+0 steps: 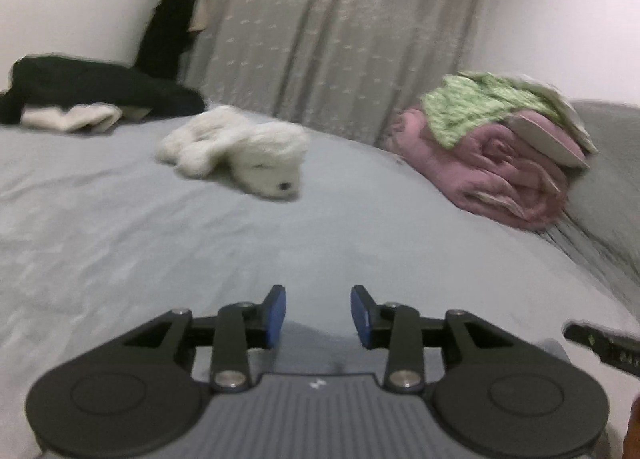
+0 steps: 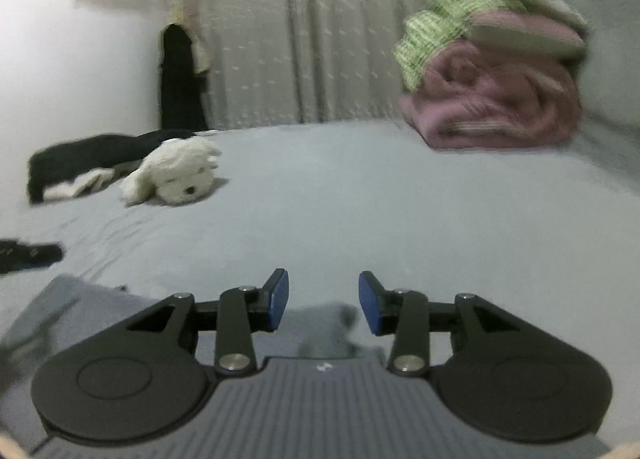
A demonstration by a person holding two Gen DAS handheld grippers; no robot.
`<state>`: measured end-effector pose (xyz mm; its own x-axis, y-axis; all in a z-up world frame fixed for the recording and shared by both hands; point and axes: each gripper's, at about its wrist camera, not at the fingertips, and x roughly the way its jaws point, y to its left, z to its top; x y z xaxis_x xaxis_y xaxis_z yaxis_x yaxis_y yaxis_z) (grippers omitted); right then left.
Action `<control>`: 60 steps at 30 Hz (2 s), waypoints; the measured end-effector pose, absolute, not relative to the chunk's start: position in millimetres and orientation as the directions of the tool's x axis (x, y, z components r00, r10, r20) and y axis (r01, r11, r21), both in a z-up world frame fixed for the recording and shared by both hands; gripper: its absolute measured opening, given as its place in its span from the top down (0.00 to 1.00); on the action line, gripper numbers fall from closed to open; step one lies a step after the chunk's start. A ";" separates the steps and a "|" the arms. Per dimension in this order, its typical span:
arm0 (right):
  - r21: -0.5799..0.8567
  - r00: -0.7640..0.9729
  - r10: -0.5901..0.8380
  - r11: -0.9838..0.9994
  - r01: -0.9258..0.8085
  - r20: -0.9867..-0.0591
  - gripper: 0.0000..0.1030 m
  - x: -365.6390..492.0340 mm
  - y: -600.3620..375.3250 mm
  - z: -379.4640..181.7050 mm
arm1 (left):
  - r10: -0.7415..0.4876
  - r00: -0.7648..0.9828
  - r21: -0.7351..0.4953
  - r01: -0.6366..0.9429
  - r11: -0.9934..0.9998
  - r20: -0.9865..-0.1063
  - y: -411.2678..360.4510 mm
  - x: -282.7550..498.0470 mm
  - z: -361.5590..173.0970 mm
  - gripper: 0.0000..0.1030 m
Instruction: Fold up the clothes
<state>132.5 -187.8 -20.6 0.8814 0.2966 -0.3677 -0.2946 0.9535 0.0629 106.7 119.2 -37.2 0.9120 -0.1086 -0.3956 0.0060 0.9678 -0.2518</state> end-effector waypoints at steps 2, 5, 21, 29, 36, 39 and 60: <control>0.023 0.868 0.323 0.940 -0.340 -0.378 0.58 130.5 -174.6 -21.8 | -0.131 0.902 -0.213 0.045 0.976 -0.410 107.0 108.6 -41.7 0.64; -0.022 0.846 0.322 0.931 -0.365 -0.424 0.58 135.2 -164.7 -32.9 | -0.136 0.882 -0.170 0.065 0.983 -0.451 99.1 113.7 -52.4 0.64; 0.049 0.813 0.329 0.936 -0.349 -0.481 0.57 138.6 -178.4 -36.7 | -0.096 0.867 -0.175 0.010 0.985 -0.489 115.6 100.0 -41.1 0.61; 0.032 0.734 0.457 0.858 -0.512 -0.503 0.56 93.8 -142.4 -32.6 | -0.257 0.804 -0.145 0.212 0.966 -0.537 79.6 71.8 -47.0 0.60; -0.039 0.717 0.442 0.837 -0.545 -0.538 0.55 69.7 -156.6 -44.7 | -0.255 0.789 -0.094 0.245 0.965 -0.559 88.7 45.1 -51.9 0.60; -0.019 0.721 0.441 0.847 -0.532 -0.534 0.55 65.7 -174.8 -41.0 | -0.246 0.789 -0.102 0.229 0.968 -0.564 101.7 36.3 -48.8 0.60; 0.066 0.762 0.348 0.925 -0.375 -0.546 0.54 53.2 -227.0 -24.4 | -0.274 0.722 -0.437 -0.043 0.898 -0.635 192.1 20.9 -53.8 0.54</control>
<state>53.2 -227.0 -24.4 0.7620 0.3484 -0.5459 -0.3751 0.9246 0.0665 20.9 192.1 -53.8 0.7223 -0.2741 -0.6350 -0.0433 0.8984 -0.4370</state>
